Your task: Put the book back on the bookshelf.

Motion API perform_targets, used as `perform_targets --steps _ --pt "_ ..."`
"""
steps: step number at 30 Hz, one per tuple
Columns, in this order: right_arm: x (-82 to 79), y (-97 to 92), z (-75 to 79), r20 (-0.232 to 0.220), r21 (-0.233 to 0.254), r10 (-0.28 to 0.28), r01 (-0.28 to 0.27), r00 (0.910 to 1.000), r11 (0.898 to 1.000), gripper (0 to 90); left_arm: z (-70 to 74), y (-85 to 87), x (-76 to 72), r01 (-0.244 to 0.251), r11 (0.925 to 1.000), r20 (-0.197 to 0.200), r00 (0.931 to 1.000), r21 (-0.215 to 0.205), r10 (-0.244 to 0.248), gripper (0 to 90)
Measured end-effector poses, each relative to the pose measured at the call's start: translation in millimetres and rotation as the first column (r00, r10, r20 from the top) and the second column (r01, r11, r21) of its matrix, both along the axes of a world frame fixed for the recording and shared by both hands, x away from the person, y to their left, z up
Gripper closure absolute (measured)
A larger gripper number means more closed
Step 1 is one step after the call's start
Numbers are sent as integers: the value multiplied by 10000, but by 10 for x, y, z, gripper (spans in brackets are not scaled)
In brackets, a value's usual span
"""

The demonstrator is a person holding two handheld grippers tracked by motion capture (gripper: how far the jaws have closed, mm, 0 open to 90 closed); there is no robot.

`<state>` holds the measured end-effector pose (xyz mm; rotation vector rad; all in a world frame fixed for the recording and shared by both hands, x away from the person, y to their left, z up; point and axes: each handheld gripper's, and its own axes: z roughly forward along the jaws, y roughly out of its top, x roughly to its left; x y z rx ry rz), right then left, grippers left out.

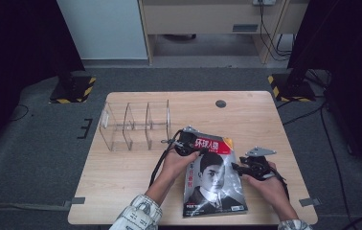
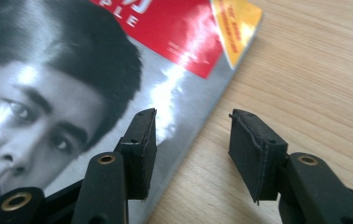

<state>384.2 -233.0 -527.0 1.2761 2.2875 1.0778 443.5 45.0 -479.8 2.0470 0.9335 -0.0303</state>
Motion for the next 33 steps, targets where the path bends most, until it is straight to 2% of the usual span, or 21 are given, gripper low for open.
perform_targets --steps 4,10,20,25,33 --pt "-2 -88 35 111 139 -291 290 9995 9995 509 120 48 -19 -135 9998 289 9995 -139 139 842" --pt "7 -157 43 98 188 -630 628 9980 9978 510 283 84 -27 -143 9999 752 9971 50 139 851" --pt "11 -181 33 43 57 -800 799 9968 9968 507 412 125 -46 -286 9995 1220 9921 -127 300 855" --pt "11 -196 23 -12 -56 -950 949 9955 9955 505 534 184 -76 -567 9974 1745 9826 -445 636 858" --pt "10 -212 11 -72 -136 -1067 1066 9943 9942 504 781 293 -134 -678 9939 2502 9642 -871 877 861"
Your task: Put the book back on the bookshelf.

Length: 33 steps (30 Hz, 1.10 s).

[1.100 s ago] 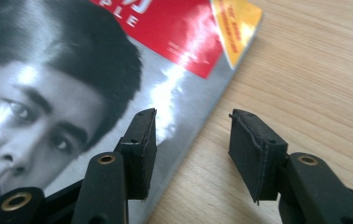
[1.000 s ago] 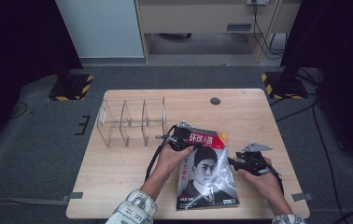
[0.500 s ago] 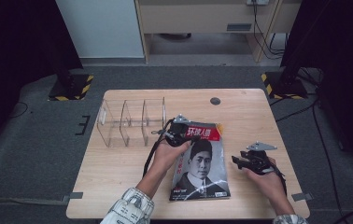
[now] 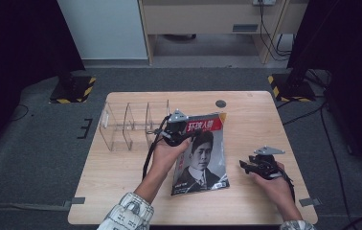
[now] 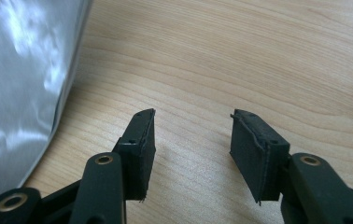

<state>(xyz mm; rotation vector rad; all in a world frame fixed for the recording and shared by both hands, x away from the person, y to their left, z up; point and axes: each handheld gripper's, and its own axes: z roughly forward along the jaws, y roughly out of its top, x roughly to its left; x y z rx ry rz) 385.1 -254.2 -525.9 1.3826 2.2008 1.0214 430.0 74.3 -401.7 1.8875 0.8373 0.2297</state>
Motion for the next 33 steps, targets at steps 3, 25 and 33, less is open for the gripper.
perform_targets --steps 3,25,33 --pt "2 1 -8 17 -58 -28 28 10000 10000 503 73 29 -14 -64 10000 198 9998 -10 64 861" --pt "1 -23 -31 -84 -296 -151 149 9999 9995 495 539 324 -171 -286 9975 1064 9937 -652 355 863" --pt "0 -37 -37 -56 -385 -350 348 9994 9987 488 618 434 -226 -396 9963 1239 9911 -765 489 863"
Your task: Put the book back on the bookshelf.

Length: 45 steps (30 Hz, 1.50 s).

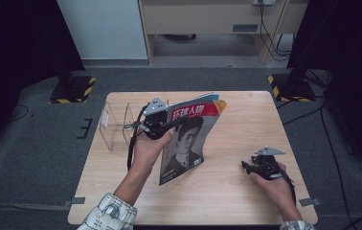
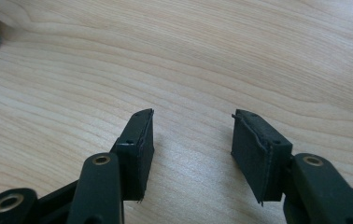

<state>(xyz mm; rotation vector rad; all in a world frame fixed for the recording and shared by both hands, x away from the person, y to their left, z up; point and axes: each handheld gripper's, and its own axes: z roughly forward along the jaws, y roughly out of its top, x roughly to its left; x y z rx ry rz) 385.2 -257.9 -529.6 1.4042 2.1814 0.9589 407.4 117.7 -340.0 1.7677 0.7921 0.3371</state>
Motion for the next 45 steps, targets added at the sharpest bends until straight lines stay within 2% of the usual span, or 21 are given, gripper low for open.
perform_targets --steps 6,11,21,31,45 --pt "3 -13 -2 24 -55 -43 43 10000 10000 481 18 86 -53 -38 10000 73 10000 -44 38 863" --pt "1 -1 -11 108 -132 -71 73 9999 9999 465 0 184 -107 -118 9994 73 9999 -321 121 863" --pt "2 17 -23 227 -242 -31 36 9997 9997 433 -17 345 -193 -244 9994 79 9997 -250 246 863" --pt "0 16 -29 284 -266 -6 14 9996 9996 427 -2 501 -331 -280 9991 175 9994 -308 285 863" --pt "-9 19 -36 333 -238 -57 65 9994 9997 423 -34 688 -435 -460 9983 211 9987 -346 467 863"
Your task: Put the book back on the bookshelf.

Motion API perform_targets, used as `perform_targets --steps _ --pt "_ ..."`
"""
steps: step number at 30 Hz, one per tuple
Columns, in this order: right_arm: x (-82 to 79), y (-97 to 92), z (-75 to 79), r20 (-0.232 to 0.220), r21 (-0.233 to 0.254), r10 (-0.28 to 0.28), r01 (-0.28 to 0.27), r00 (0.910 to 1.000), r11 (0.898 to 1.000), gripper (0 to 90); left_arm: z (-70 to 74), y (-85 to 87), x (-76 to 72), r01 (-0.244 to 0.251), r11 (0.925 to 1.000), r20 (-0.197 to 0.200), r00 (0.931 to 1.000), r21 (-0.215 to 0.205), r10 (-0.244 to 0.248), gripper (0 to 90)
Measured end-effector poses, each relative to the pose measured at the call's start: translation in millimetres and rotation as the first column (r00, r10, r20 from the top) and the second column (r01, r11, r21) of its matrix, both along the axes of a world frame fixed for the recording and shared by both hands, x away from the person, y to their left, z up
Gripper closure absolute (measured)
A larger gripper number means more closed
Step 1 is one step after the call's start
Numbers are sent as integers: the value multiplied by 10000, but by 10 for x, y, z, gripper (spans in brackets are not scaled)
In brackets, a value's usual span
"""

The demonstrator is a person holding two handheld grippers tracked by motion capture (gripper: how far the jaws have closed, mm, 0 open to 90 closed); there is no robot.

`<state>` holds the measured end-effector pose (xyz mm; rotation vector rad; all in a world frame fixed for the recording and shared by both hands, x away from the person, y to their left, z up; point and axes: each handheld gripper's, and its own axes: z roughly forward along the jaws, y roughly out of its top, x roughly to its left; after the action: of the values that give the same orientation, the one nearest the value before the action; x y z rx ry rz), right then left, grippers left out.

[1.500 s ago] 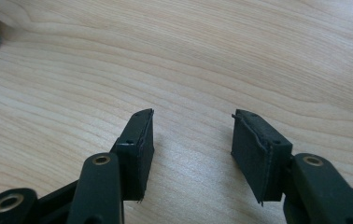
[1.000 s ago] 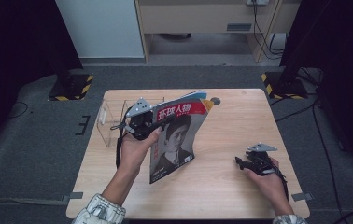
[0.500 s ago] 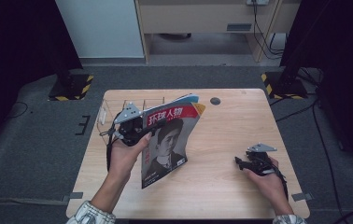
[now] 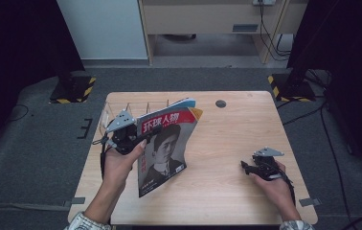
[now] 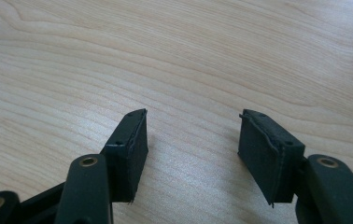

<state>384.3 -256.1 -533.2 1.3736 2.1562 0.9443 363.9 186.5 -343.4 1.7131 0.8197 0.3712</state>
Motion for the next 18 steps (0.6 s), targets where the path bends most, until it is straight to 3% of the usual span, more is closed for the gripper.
perform_targets --steps 18 --pt "-9 5 -15 146 13 -3 3 9999 10000 403 -22 306 -120 -521 9981 26 9986 -339 523 863"
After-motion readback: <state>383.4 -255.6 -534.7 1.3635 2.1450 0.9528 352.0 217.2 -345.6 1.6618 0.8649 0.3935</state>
